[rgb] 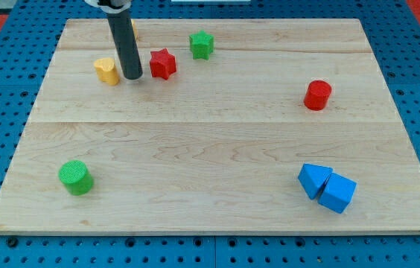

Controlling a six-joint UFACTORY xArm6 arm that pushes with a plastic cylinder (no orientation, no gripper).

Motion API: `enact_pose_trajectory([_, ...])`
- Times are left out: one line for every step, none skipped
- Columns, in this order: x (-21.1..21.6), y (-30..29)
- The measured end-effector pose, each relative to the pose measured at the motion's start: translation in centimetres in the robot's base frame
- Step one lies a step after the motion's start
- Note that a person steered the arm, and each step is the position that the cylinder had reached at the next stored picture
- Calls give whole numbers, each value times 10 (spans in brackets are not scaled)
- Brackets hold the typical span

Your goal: Push the red star into the yellow hexagon

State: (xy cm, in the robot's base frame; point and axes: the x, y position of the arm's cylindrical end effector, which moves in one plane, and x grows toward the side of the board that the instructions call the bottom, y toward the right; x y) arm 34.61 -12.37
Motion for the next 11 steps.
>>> enact_pose_trajectory([13, 26])
enact_pose_trajectory([-17, 56])
enact_pose_trajectory([-49, 20])
enact_pose_trajectory([-63, 47])
enact_pose_trajectory([-75, 62])
enact_pose_trajectory([-94, 36])
enact_pose_trajectory([-94, 31])
enact_pose_trajectory([-118, -2])
enact_pose_trajectory([-132, 5])
enact_pose_trajectory([-153, -1])
enact_pose_trajectory([-154, -45])
